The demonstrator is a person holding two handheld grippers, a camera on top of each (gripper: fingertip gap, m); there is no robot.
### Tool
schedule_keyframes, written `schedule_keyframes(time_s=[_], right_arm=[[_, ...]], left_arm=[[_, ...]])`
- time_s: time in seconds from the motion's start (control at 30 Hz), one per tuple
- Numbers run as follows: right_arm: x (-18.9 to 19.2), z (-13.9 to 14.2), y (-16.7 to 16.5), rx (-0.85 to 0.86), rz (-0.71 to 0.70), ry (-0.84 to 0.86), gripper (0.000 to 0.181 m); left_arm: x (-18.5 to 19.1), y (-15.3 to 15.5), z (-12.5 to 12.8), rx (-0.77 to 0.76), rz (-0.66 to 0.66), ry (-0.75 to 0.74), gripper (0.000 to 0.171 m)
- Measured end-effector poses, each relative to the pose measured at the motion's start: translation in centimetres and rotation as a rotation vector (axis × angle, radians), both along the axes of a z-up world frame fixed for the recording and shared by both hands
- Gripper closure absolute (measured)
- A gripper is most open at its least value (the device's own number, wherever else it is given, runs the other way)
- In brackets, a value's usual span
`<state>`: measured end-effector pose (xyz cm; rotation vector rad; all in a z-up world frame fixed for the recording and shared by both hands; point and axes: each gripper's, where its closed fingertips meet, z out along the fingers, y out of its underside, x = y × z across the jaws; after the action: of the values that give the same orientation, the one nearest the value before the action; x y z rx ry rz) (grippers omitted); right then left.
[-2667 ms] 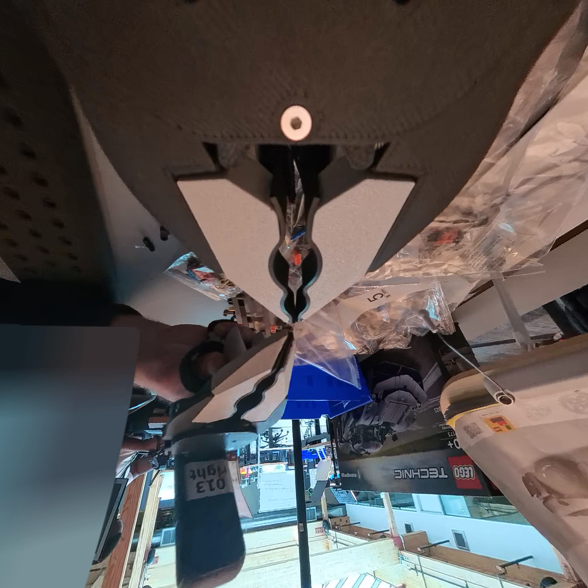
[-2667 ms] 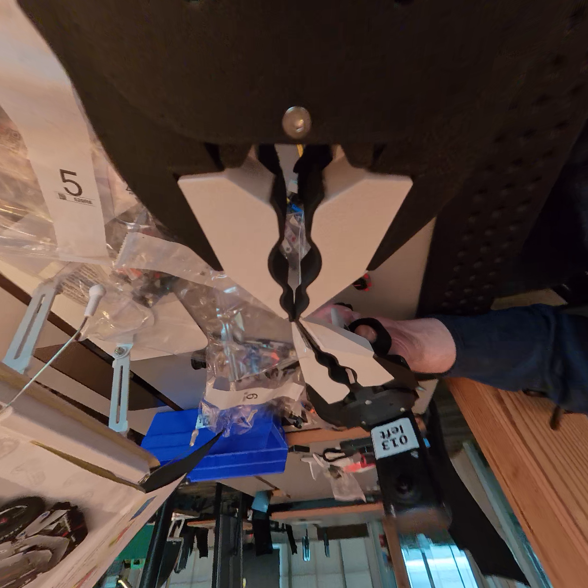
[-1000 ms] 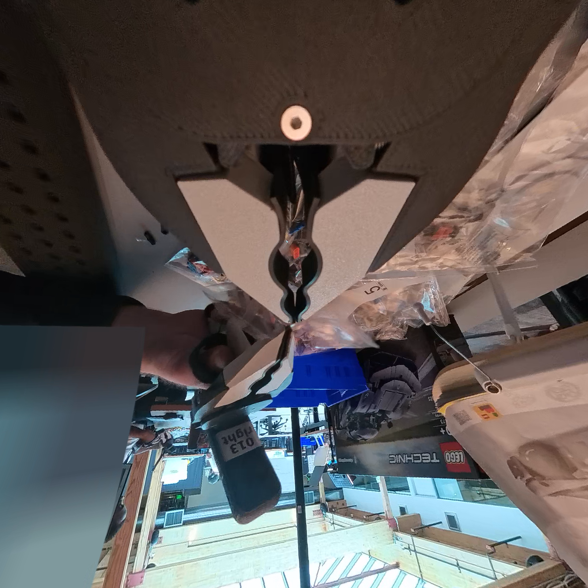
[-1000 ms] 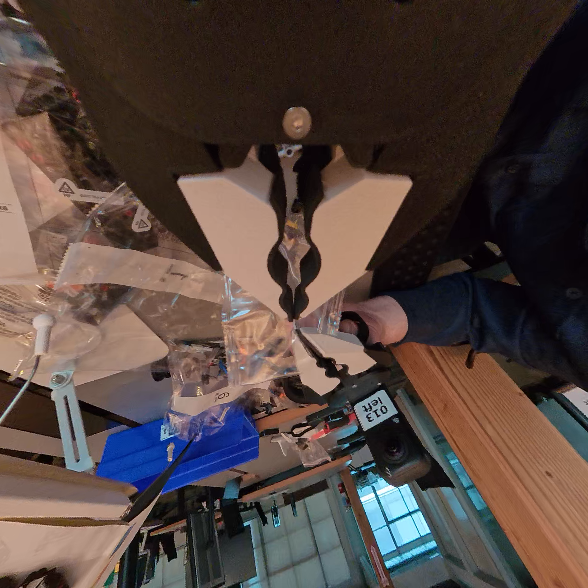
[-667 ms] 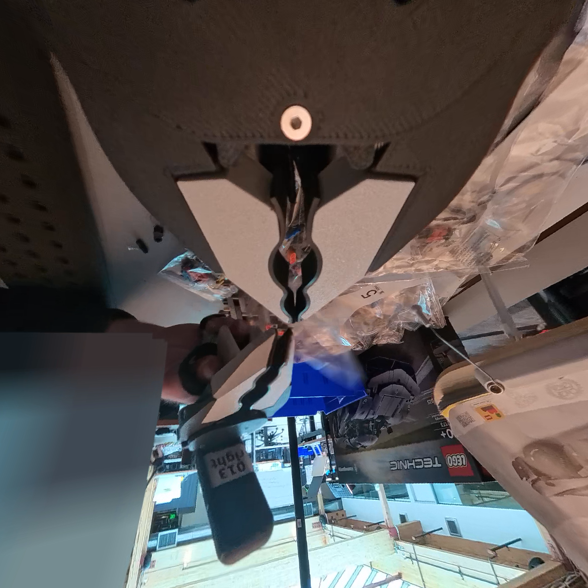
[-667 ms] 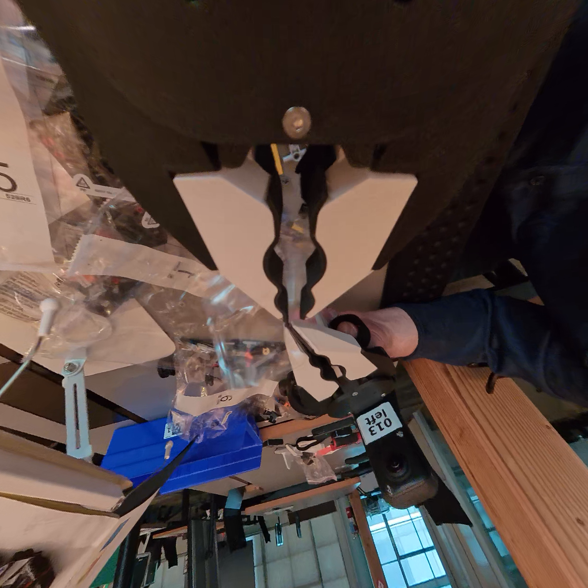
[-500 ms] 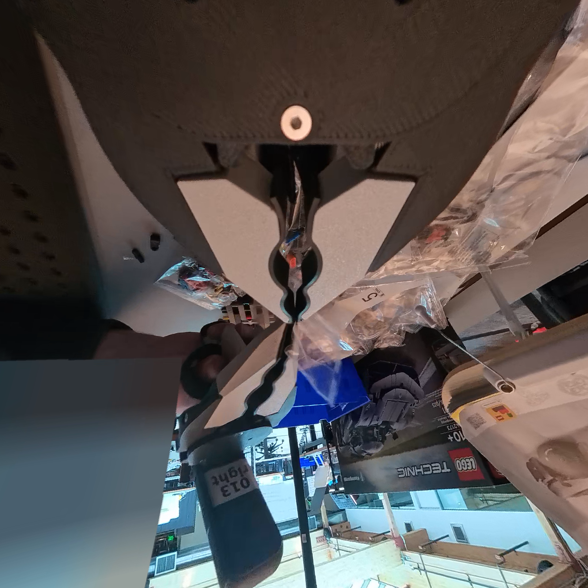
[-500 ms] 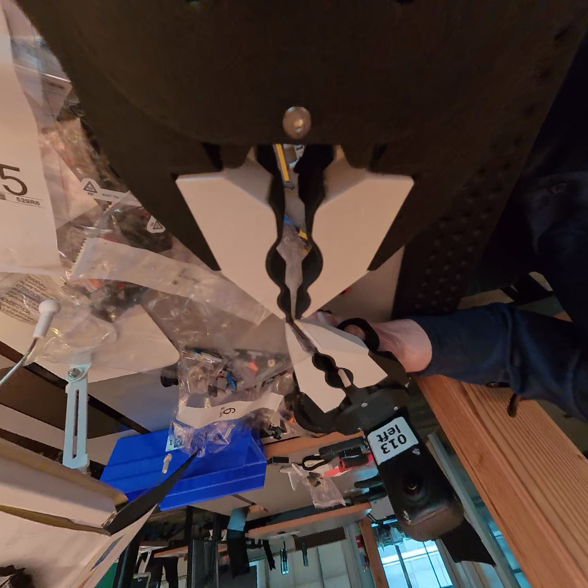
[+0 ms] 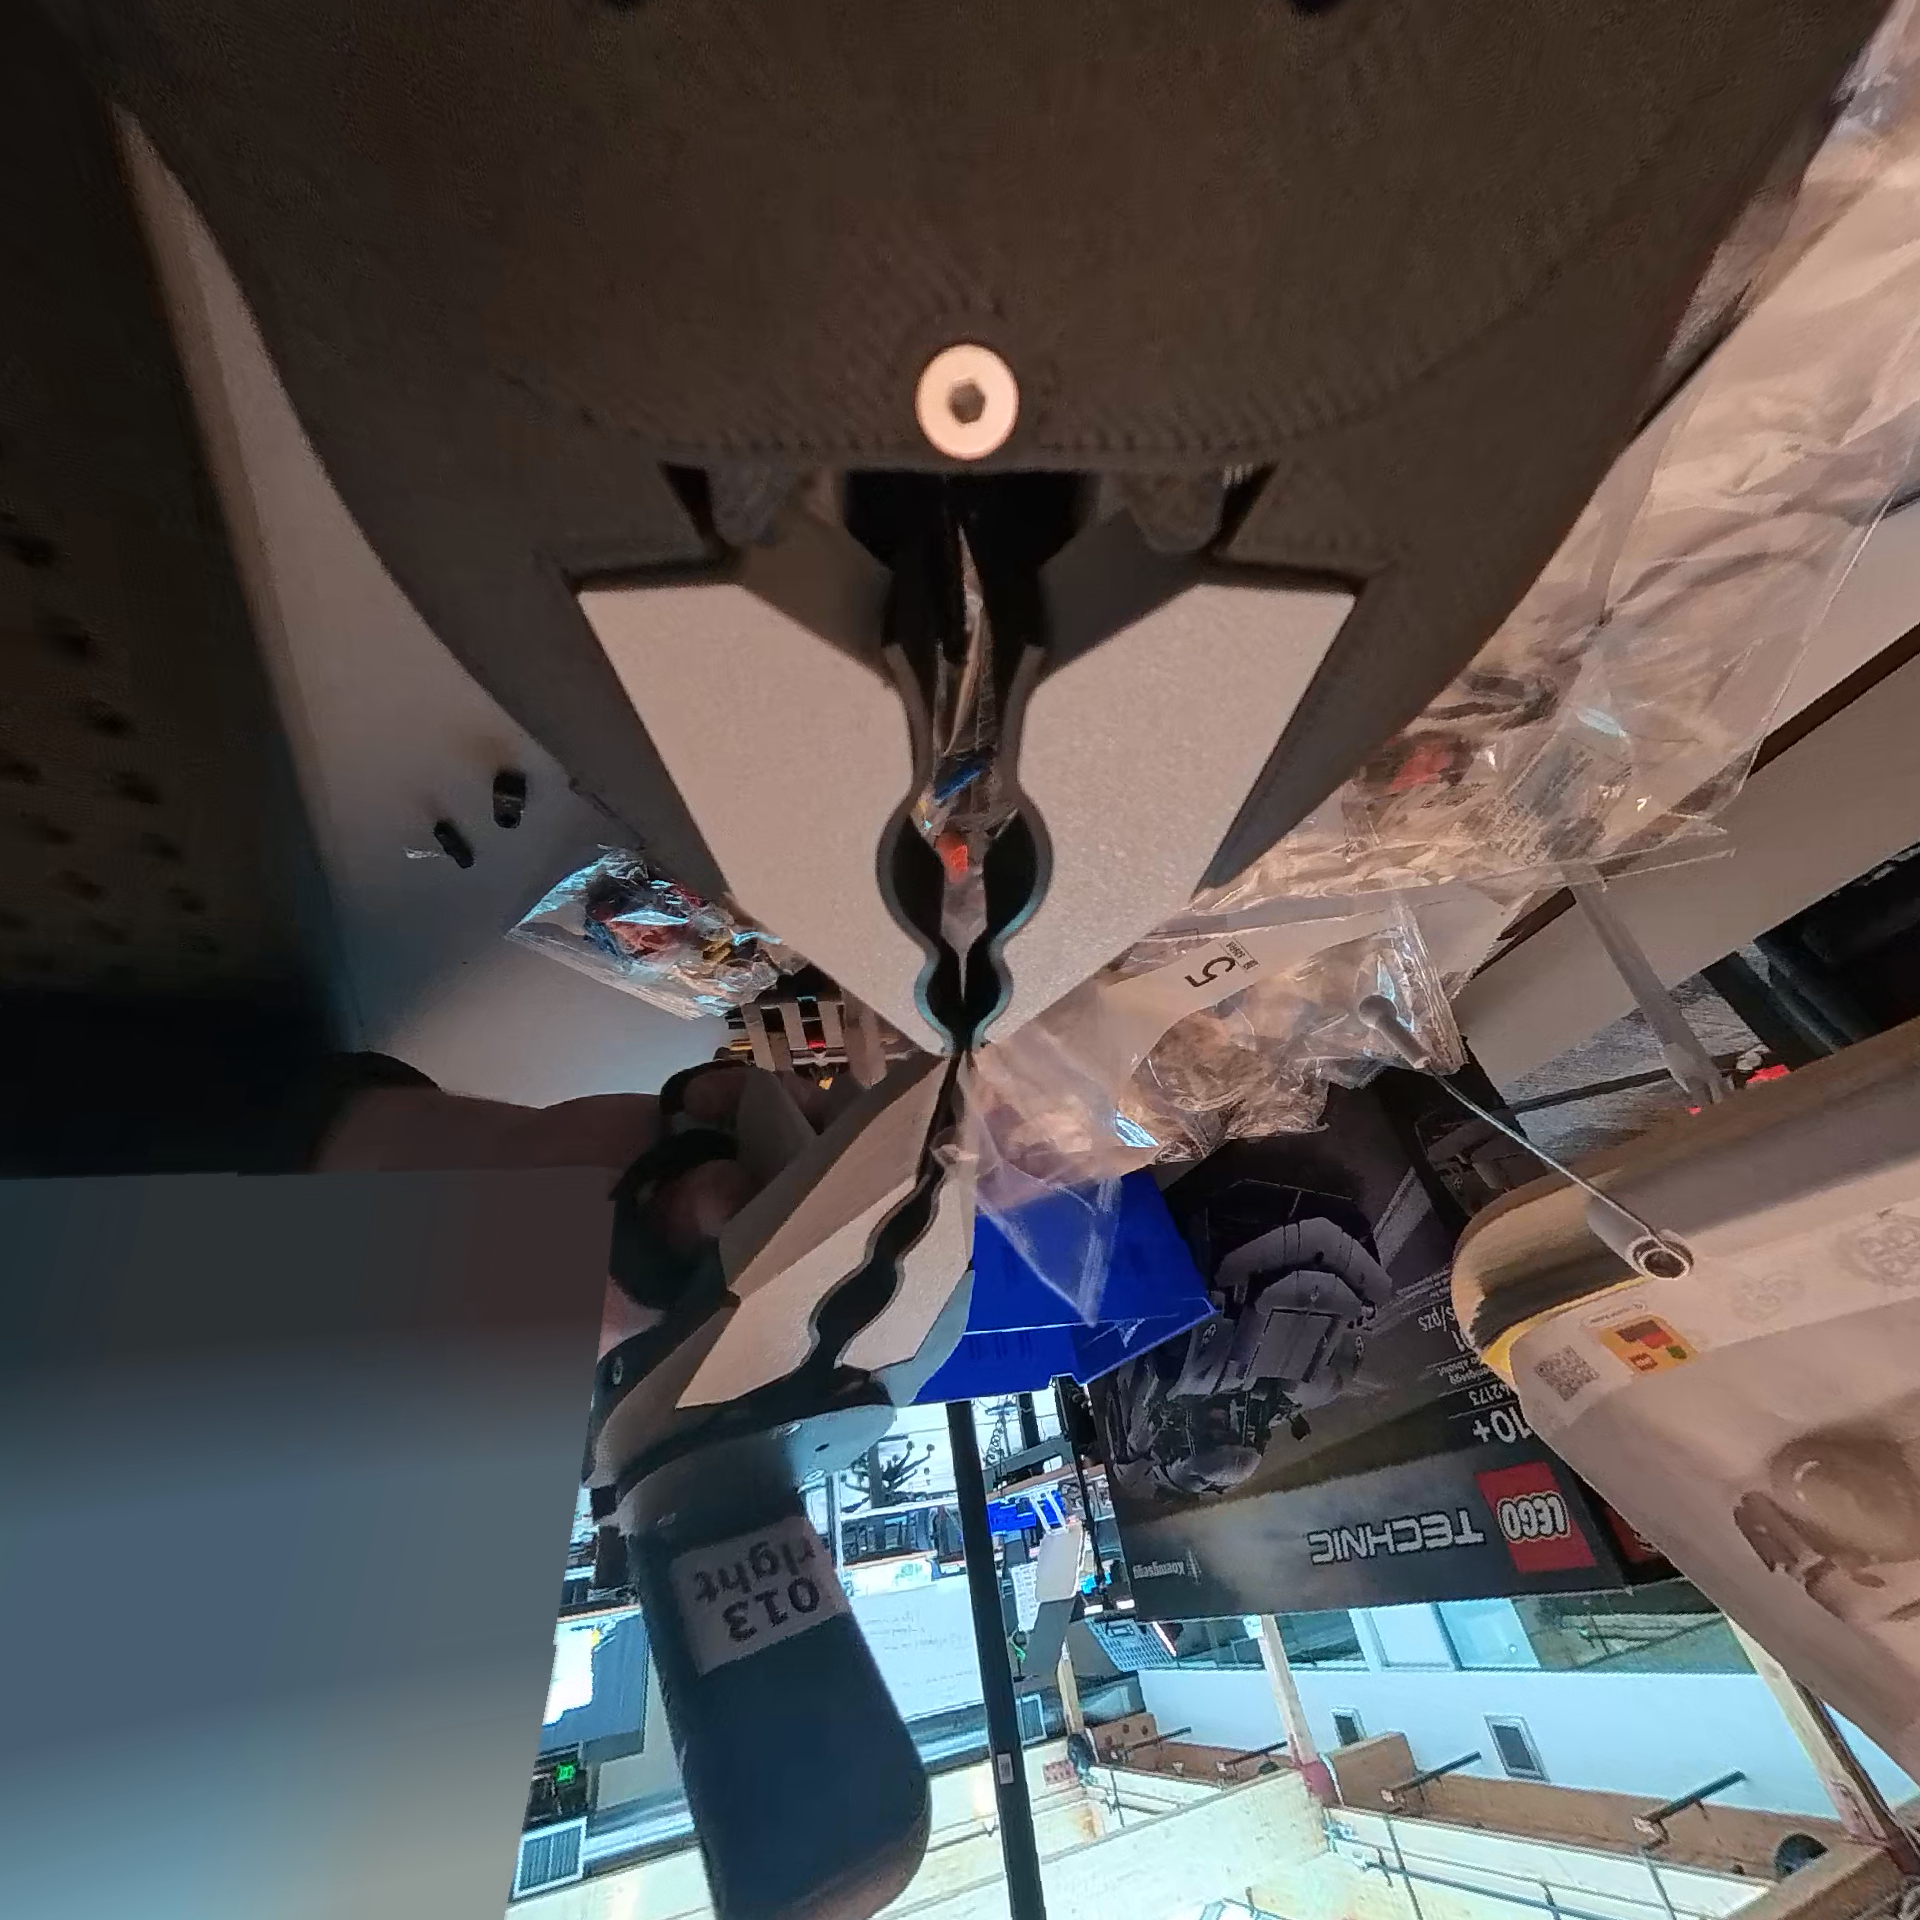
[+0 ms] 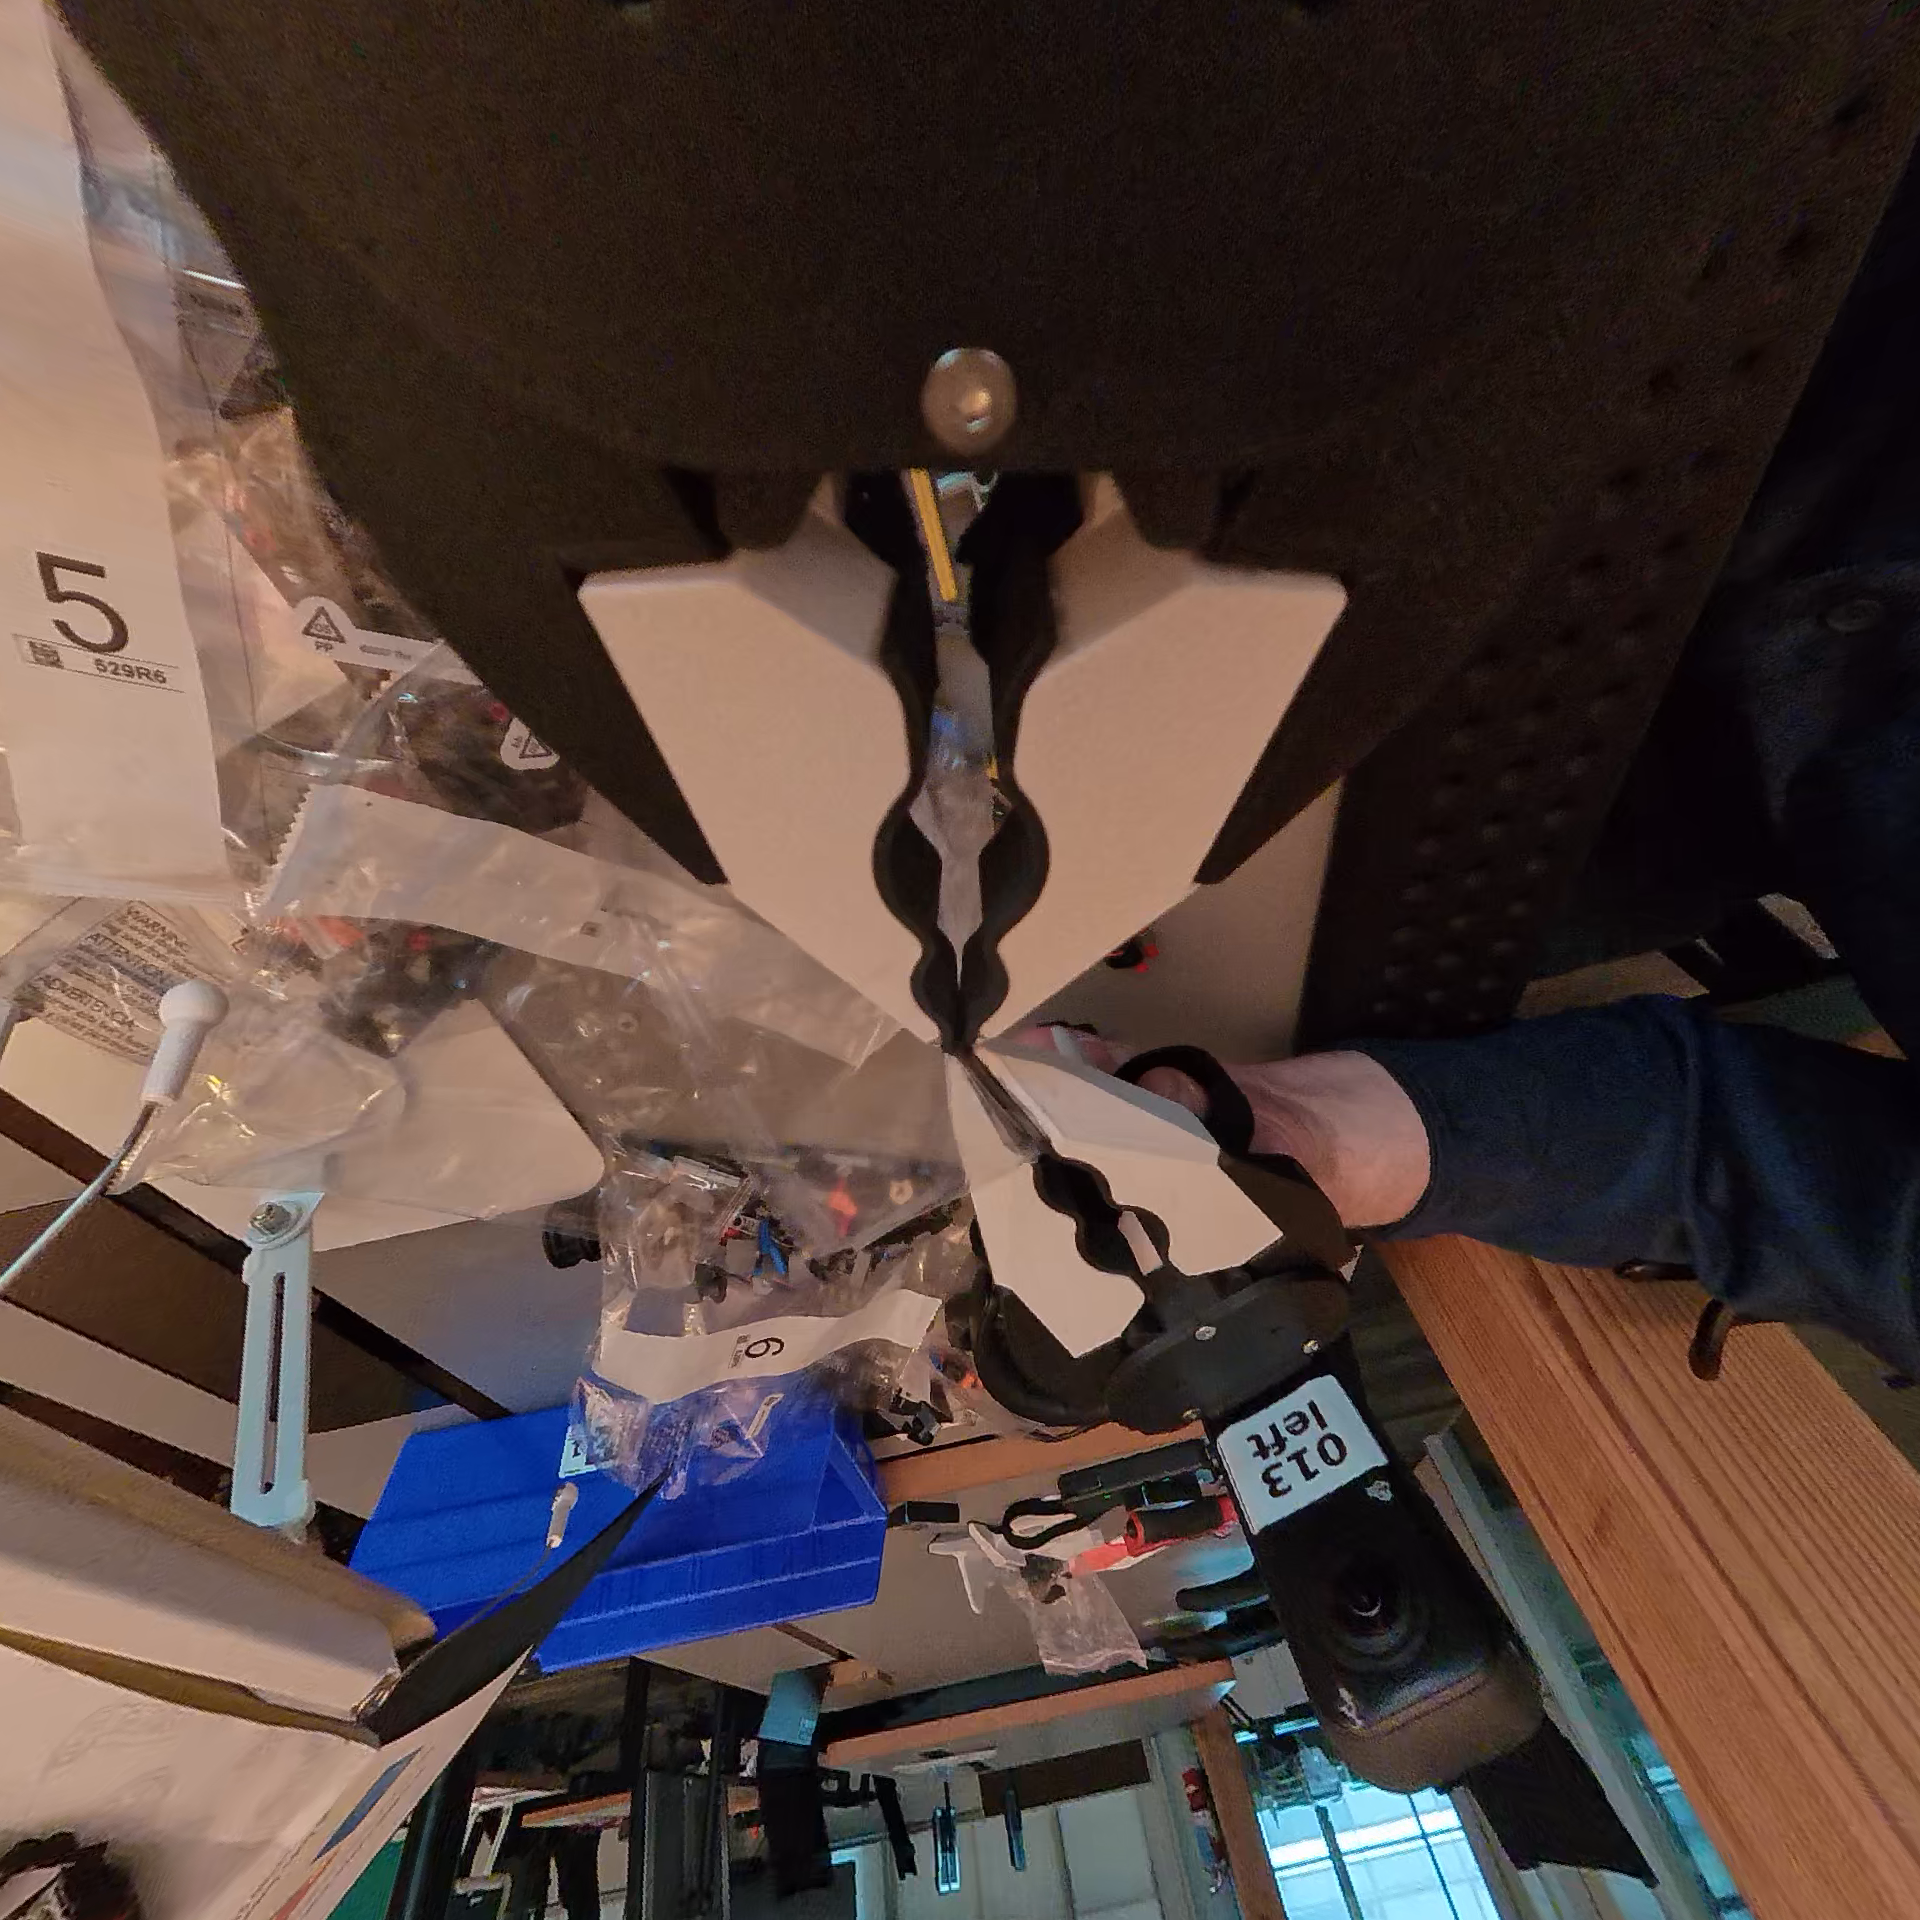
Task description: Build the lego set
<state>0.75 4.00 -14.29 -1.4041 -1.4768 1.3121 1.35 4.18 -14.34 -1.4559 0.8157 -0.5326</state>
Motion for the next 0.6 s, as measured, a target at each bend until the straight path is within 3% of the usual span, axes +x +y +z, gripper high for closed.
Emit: schedule_keyframes(time_s=[0.47,0.6], right_arm=[[0.0,-0.5,0.1,0.077,-0.025,-0.045,0.181],[1.1,0.3,2.3,0.029,-0.111,-0.011,0.181]], left_arm=[[-0.2,0.2,-0.8,0.022,0.034,0.107,0.171],[-1.3,0.8,-1.9,0.022,0.093,0.206,0.171]])
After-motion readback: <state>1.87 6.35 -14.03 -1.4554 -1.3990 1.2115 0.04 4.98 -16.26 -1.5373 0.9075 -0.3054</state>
